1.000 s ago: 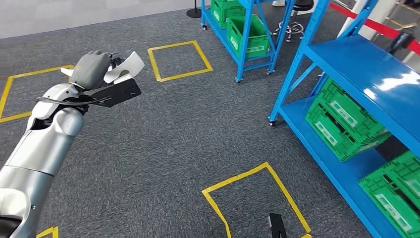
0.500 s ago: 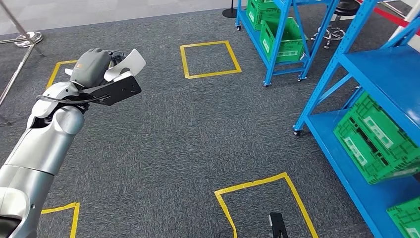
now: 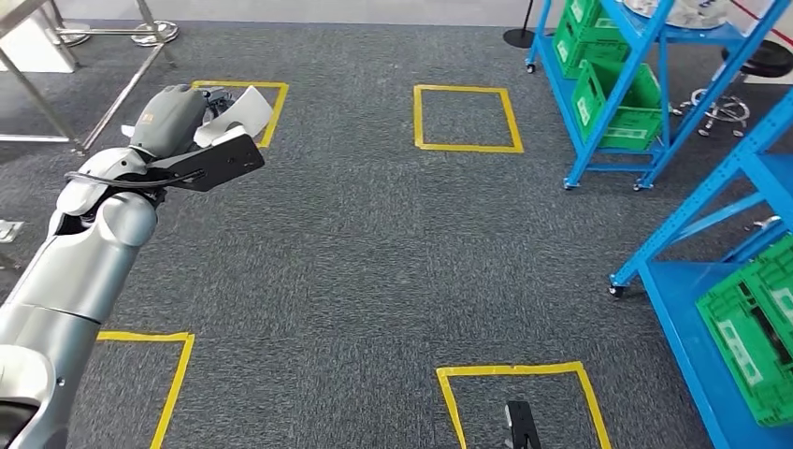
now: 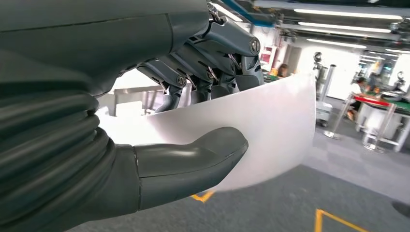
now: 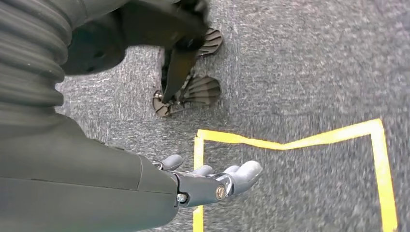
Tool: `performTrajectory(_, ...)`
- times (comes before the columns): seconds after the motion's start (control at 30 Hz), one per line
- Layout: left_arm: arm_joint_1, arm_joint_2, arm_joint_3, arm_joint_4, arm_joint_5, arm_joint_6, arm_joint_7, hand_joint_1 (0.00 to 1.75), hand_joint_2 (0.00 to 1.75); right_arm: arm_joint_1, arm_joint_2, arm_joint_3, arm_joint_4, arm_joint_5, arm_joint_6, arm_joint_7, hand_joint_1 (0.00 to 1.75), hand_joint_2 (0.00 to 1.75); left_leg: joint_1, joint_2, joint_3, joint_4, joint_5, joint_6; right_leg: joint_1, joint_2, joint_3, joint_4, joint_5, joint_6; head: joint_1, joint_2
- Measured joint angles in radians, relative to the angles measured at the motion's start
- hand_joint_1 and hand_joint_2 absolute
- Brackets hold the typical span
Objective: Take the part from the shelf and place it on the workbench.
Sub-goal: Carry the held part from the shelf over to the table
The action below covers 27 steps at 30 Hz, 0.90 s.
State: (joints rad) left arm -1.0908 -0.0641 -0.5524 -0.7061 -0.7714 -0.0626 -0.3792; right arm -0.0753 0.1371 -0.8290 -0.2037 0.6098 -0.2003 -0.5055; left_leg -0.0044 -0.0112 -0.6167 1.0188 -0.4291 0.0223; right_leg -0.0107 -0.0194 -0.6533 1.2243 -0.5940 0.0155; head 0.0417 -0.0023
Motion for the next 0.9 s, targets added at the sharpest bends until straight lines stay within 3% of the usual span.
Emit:
performTrajectory(0.07,0.003,-0.004,0.000,0.002,0.000,0.000,0.000,1.43,1.75,0.004,0.000,-0.002,0.000,0.000,0.000,0.000,0.00,1.75,0.001,-0.033,0.000,0.003,-0.001,0.002,-0.001,0.015,-0.064,0.102,-0.021,0.002,0.002,0.000)
performTrajectory(0.1,0.004,-0.004,0.000,0.003,0.000,0.000,0.000,1.43,1.75,0.005,0.000,-0.002,0.000,0.000,0.000,0.000,0.00,1.75,0.002,-0.050,0.000,0.006,-0.003,0.000,-0.001,0.018,-0.072,0.099,-0.001,0.002,0.001,0.000)
performTrajectory(0.13,0.005,-0.004,0.000,0.003,0.000,0.000,0.000,1.43,1.75,0.005,0.000,-0.002,0.000,0.001,0.000,0.000,0.00,1.75,0.004,-0.067,0.000,0.009,-0.005,-0.003,-0.003,0.022,-0.061,0.056,0.035,0.002,0.001,0.000)
performTrajectory(0.2,0.005,-0.004,0.000,0.002,0.000,0.000,0.000,1.43,1.75,0.005,0.000,-0.002,0.000,0.002,0.000,0.000,0.00,1.75,0.007,-0.098,-0.002,0.019,-0.012,-0.013,-0.012,0.065,-0.005,-0.087,0.107,0.006,0.002,0.000)
performTrajectory(0.27,0.005,-0.004,0.000,0.001,0.000,0.000,0.000,1.43,1.75,0.004,0.000,-0.002,0.000,0.003,0.000,0.000,0.00,1.75,0.009,-0.126,-0.010,0.025,-0.015,-0.026,-0.017,0.100,0.030,-0.165,0.128,0.005,0.001,0.000)
performTrajectory(0.33,0.005,0.000,0.000,0.001,0.001,0.000,0.000,1.43,1.75,0.003,0.000,-0.002,0.000,0.003,0.000,0.000,0.00,1.75,0.011,-0.150,-0.016,0.020,-0.011,-0.040,-0.015,0.086,0.035,-0.169,0.125,-0.006,0.000,0.000)
performTrajectory(0.37,0.006,0.004,0.000,0.001,0.002,0.000,0.000,1.43,1.75,0.002,0.000,-0.002,0.000,0.003,0.000,0.000,0.00,1.75,0.012,-0.145,-0.018,0.021,-0.010,-0.046,-0.014,0.074,0.038,-0.172,0.125,-0.013,0.000,0.000)
performTrajectory(0.4,0.005,0.007,0.001,0.001,0.003,0.001,0.000,1.43,1.75,0.002,0.000,-0.002,0.000,0.003,0.000,0.000,0.00,1.75,0.010,-0.120,-0.025,0.031,-0.015,-0.050,-0.014,0.061,0.043,-0.176,0.125,-0.021,-0.004,0.000)
performTrajectory(0.43,0.005,0.009,0.001,0.000,0.003,0.001,0.000,1.43,1.75,0.001,0.000,-0.002,0.000,0.003,0.000,0.000,0.00,1.75,0.008,-0.082,-0.041,0.060,-0.030,-0.053,-0.014,0.048,0.048,-0.180,0.125,-0.028,-0.007,0.000)
performTrajectory(0.5,0.004,0.010,0.001,0.000,0.003,0.001,0.000,1.43,1.75,0.003,0.000,-0.003,0.000,0.003,0.002,0.000,0.00,1.75,0.005,-0.010,-0.104,0.180,-0.080,-0.057,-0.009,0.022,0.056,-0.183,0.119,-0.039,-0.014,0.000)
performTrajectory(0.57,0.008,0.010,0.001,0.001,0.004,0.001,0.000,1.43,1.75,0.005,0.000,-0.003,0.000,0.003,0.002,0.000,0.00,1.75,0.006,0.005,-0.173,0.296,-0.110,-0.058,-0.005,-0.008,0.064,-0.183,0.109,-0.044,-0.015,0.000)
performTrajectory(0.6,0.009,0.010,0.001,0.002,0.004,0.001,0.000,1.43,1.75,0.006,0.000,-0.003,0.000,0.003,0.002,0.000,0.00,1.75,0.006,0.006,-0.183,0.307,-0.098,-0.057,-0.004,-0.023,0.070,-0.183,0.104,-0.044,-0.015,0.000)
performTrajectory(0.63,0.010,0.011,0.001,0.003,0.004,0.001,0.000,1.43,1.75,0.005,0.000,-0.003,0.000,0.003,0.002,0.000,0.00,1.75,0.006,0.009,-0.170,0.274,-0.067,-0.054,-0.002,-0.036,0.078,-0.183,0.098,-0.044,-0.015,0.000)
performTrajectory(0.67,0.010,0.012,0.001,0.002,0.004,0.001,0.000,1.43,1.75,0.005,0.000,-0.003,0.000,0.004,0.002,0.000,0.00,1.75,0.003,0.021,-0.139,0.207,-0.027,-0.048,0.000,-0.049,0.087,-0.183,0.091,-0.044,-0.015,0.000)
performTrajectory(0.73,0.008,0.012,0.001,-0.002,0.004,0.002,0.001,1.43,1.75,0.005,0.001,-0.003,0.000,0.006,0.001,0.000,0.00,1.75,-0.012,0.076,-0.069,0.075,0.022,-0.028,0.006,-0.074,0.105,-0.183,0.075,-0.039,-0.014,0.000)
performTrajectory(0.8,0.007,0.010,0.001,-0.007,0.004,0.003,0.001,1.43,1.75,0.004,0.001,-0.003,0.000,0.009,-0.001,0.000,0.00,1.75,-0.025,0.104,-0.041,0.021,0.020,-0.011,0.010,-0.097,0.117,-0.184,0.065,-0.028,-0.012,0.000)
performTrajectory(0.87,0.007,0.010,0.001,-0.012,0.004,0.003,0.002,1.43,1.75,0.003,0.001,-0.003,0.000,0.009,-0.003,-0.002,0.00,1.75,-0.022,0.079,-0.031,0.012,0.014,0.000,0.011,-0.108,0.126,-0.177,0.062,-0.018,-0.010,0.000)
performTrajectory(0.9,0.007,0.011,0.001,-0.015,0.004,0.004,0.002,1.43,1.75,0.002,0.001,-0.004,0.000,0.007,-0.003,-0.004,0.00,1.75,-0.018,0.069,-0.023,0.009,0.011,0.005,0.009,-0.093,0.124,-0.162,0.058,-0.014,-0.010,0.000)
